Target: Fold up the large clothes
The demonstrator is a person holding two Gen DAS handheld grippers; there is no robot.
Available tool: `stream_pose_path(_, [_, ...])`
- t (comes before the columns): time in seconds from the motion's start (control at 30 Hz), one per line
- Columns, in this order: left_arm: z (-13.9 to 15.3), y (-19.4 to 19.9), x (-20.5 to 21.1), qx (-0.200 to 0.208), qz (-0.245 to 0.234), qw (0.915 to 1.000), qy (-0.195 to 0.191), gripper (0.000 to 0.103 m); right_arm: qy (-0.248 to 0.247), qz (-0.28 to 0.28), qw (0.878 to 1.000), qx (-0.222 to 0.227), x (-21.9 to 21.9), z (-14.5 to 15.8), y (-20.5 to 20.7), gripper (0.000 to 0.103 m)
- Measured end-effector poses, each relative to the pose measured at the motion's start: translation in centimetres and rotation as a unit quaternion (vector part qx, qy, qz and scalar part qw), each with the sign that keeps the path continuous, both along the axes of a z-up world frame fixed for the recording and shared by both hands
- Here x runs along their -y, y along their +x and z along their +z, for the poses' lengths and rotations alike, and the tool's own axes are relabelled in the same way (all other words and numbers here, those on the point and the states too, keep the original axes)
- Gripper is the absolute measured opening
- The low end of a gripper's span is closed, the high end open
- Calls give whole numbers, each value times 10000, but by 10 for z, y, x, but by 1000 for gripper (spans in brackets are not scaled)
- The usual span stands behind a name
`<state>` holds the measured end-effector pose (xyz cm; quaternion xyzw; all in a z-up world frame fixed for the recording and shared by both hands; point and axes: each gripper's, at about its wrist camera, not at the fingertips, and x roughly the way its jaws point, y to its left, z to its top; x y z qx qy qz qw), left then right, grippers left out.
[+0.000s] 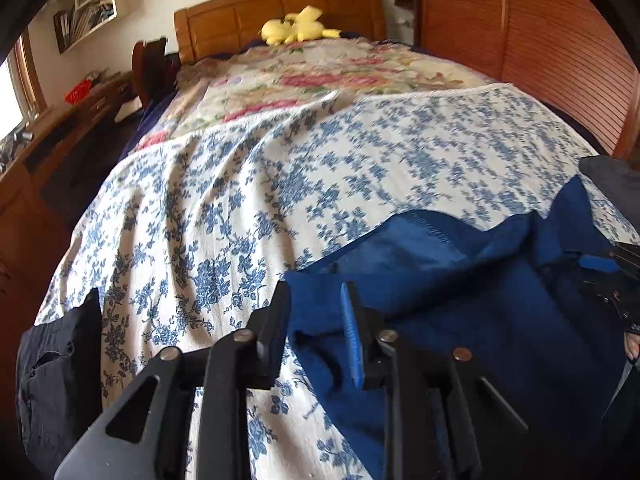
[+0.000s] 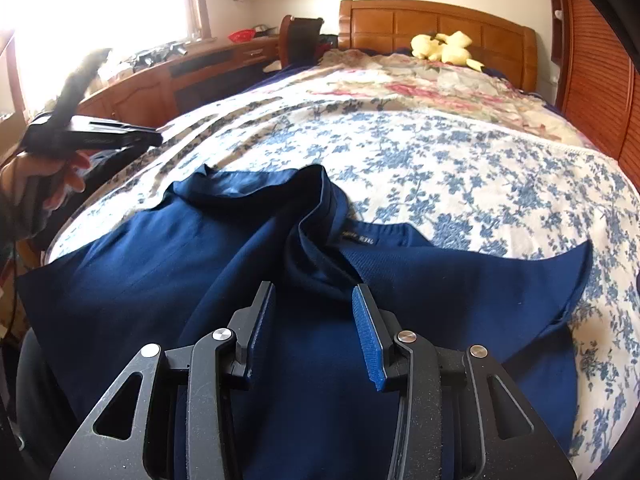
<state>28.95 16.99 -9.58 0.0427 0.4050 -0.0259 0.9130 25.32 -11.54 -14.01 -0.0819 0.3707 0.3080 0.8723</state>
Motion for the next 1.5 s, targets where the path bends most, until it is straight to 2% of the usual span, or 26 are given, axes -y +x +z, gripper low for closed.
stream_pose_path(0.13, [17,-27,31,351,-328,9987,-148,34,-24,-36,10000,75,4,5,-2,40])
stream_pose_path(0.33, [15,-46,82,675,-797,9924,-649,35,-36,-225,9997,127,23,10,-1,40])
stream_pose_path(0.47, [8,-52,113,952,-914,9889,-676,35,-68,-396,9991,126,36,10,-1,40])
stream_pose_path(0.53, [3,-54,120,1026,-919,9876,-749,35,-86,-458,9988,136,42,10,-1,40])
stream_pose_path(0.73, [-26,-54,118,1055,-783,9828,-1294,35,-39,-726,9971,208,67,14,-5,41])
stream_pose_path(0.8, [-36,-54,117,1024,-772,9833,-1290,35,-48,-998,9947,238,79,16,-4,47])
stream_pose_path(0.93, [-49,-53,115,945,-656,9847,-1310,35,0,-1187,9926,262,96,21,-3,50])
stream_pose_path(1.0, [-51,-53,118,964,-665,9852,-1249,35,14,-1207,9923,283,100,24,-2,52])
stream_pose_path(1.07, [-52,-55,121,1000,-705,9855,-1177,35,-4,-1086,9938,239,98,25,-2,60])
stream_pose_path(1.17, [-53,-59,127,1058,-765,9860,-1034,35,-287,-764,9964,232,84,23,-3,69])
stream_pose_path(1.37, [-53,-62,134,1108,-781,9875,-804,35,-1339,-199,9908,18,42,1,8,70])
stream_pose_path(1.5, [-51,-62,135,1153,-790,9872,-773,35,-1741,-187,9845,-116,32,-12,28,69])
